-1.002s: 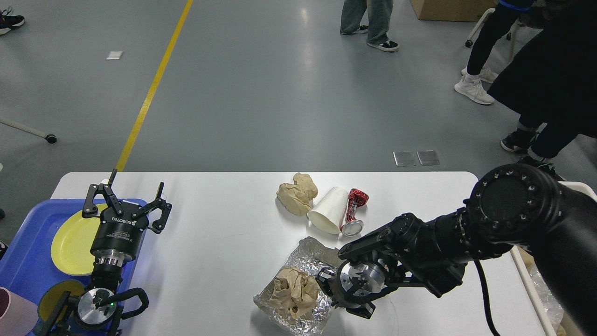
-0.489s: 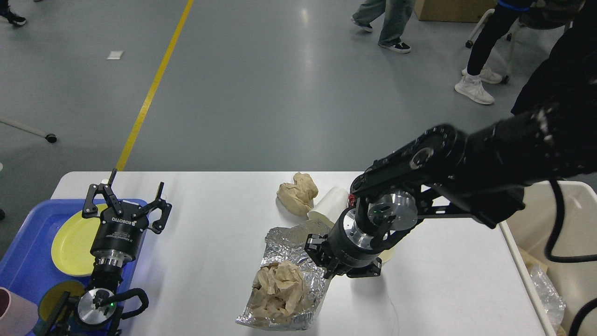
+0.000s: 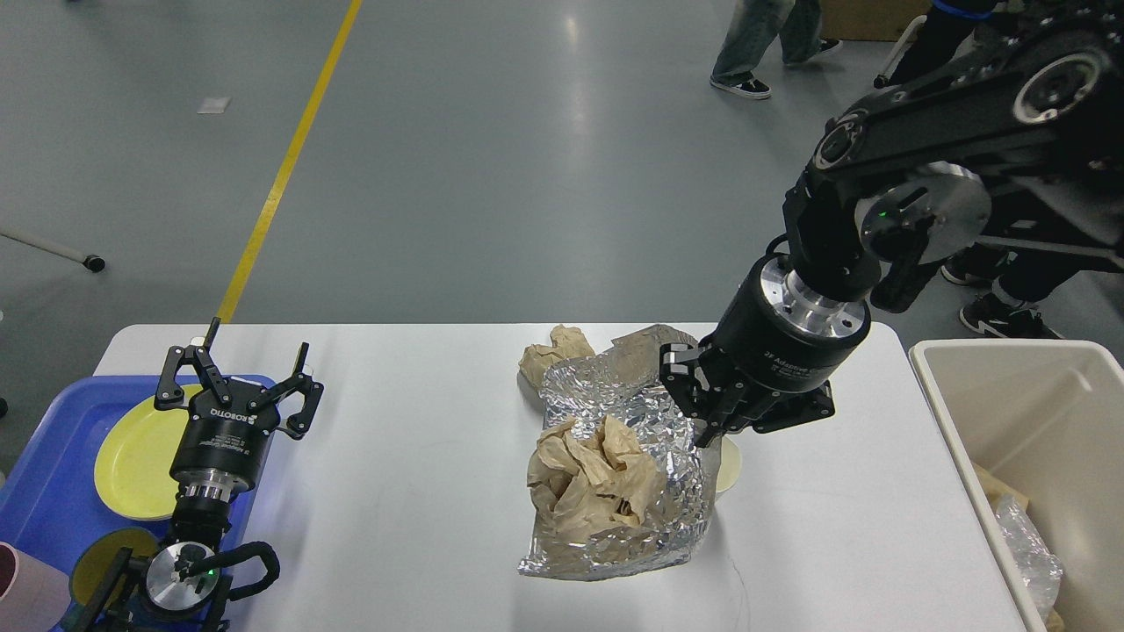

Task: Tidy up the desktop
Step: 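Lift the foil tray and carry it toward the bin, then release the foil tray into the bin with the right gripper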

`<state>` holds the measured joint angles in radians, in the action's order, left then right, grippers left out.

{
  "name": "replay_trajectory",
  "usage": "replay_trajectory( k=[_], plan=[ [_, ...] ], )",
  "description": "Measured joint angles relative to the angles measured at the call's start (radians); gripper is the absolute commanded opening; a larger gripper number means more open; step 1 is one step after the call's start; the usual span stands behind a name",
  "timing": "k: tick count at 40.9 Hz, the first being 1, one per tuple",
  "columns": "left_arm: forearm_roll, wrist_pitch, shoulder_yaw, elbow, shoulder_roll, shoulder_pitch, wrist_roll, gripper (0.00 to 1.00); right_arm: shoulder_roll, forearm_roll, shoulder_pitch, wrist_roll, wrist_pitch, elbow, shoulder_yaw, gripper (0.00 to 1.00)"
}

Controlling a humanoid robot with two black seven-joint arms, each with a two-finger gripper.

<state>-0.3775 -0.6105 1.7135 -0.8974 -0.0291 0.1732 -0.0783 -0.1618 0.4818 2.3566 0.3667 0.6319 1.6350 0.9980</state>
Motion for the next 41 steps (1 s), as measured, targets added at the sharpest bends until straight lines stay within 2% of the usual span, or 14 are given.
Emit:
replay_trajectory(
  k=[6,13,19,25,30,32,34,37,41],
  plan=[
    [0.000,0.000,0.000,0.000,0.000,0.000,0.000,0.96,-0.027,0.005,-0.038,-0.002,-0.024,-0.006,0.015,0.00],
    [0.000,0.000,0.000,0.001,0.000,0.000,0.000,0.96,-0.190,0.008,-0.119,-0.003,-0.036,-0.047,0.071,0.00],
    [0.000,0.000,0.000,0.001,0.000,0.000,-0.001,0.96,-0.325,-0.001,-0.179,-0.003,-0.037,-0.132,0.200,0.00],
    [0.000,0.000,0.000,0.001,0.000,0.000,-0.001,0.96,-0.469,-0.045,-0.293,-0.005,-0.037,-0.295,0.285,0.00],
    [0.000,0.000,0.000,0.001,0.000,0.000,-0.001,0.96,-0.578,-0.123,-0.458,-0.005,-0.034,-0.515,0.288,0.00],
    [0.000,0.000,0.000,0.001,0.000,0.000,-0.001,0.96,-0.596,-0.136,-0.516,-0.005,-0.033,-0.590,0.282,0.00],
    [0.000,0.000,0.000,0.001,0.000,0.000,-0.001,0.96,-0.615,-0.144,-0.632,-0.005,-0.036,-0.725,0.265,0.00],
    [0.000,0.000,0.000,0.001,0.000,0.000,-0.001,0.96,-0.619,-0.144,-0.731,-0.005,-0.048,-0.822,0.235,0.00],
    [0.000,0.000,0.000,0.001,0.000,0.000,-0.001,0.96,-0.621,-0.144,-0.909,-0.005,-0.121,-0.946,0.157,0.00]
  ],
)
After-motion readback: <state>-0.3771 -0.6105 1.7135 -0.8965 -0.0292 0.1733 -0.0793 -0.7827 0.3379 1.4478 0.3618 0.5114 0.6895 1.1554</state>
